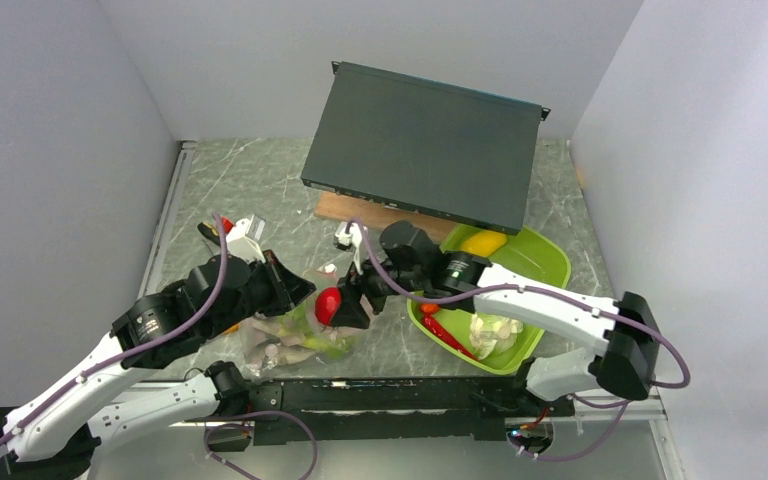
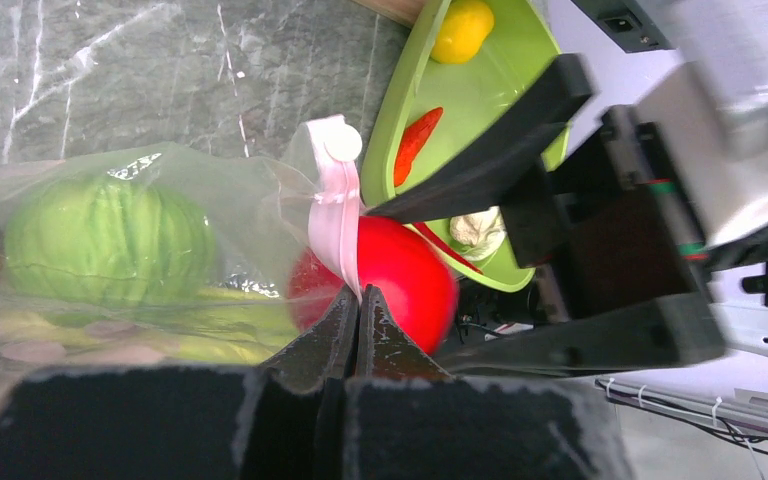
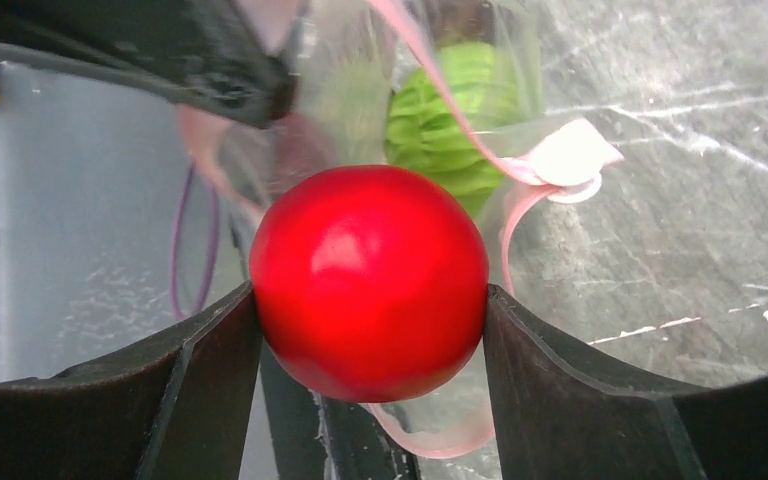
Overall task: Place the food in the zip-top bag and seal the zipper
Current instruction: Place the fake fruit in the zipper food storage bag.
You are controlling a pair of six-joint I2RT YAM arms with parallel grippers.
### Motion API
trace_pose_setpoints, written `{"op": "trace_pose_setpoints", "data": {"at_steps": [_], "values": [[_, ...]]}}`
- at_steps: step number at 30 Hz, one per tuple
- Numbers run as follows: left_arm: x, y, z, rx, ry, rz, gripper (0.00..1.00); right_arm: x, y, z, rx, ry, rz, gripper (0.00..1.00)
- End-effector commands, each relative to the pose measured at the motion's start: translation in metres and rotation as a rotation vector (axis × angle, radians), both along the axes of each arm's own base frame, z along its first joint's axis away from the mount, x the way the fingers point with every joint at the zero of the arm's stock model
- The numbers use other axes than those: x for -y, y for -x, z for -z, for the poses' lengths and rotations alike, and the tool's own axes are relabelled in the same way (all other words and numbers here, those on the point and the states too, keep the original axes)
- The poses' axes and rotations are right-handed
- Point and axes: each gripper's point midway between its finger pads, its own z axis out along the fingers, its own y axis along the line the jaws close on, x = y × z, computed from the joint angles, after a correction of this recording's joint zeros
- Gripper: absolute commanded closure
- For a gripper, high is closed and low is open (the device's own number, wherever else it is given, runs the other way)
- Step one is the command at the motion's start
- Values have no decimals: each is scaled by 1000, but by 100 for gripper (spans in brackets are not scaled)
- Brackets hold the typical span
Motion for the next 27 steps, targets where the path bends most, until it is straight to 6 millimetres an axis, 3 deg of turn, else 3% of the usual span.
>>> {"op": "trace_pose_setpoints", "data": {"at_steps": [1,8,11,16,20,27], "values": [[3,-3,-30,60,79,0,100,-23,-18,-10,84,-36,60,89],[1,-2,-30,60,84,-3,100,-24,-16,-5,75,-35,72,29],[1,-2,-30,61,84,-2,100,-19,-17,-9,75,-49,100,12],[1,-2,-28,60,84,-5,100,-13,-19,-12,72,-48,132,4],[0,-1,-27,56,87,-7,100,-8,-23,-18,84,-56,171,3],[-1,0,-24,48,90,-10,100,23,-45,-64,182,-149,368,5]]}}
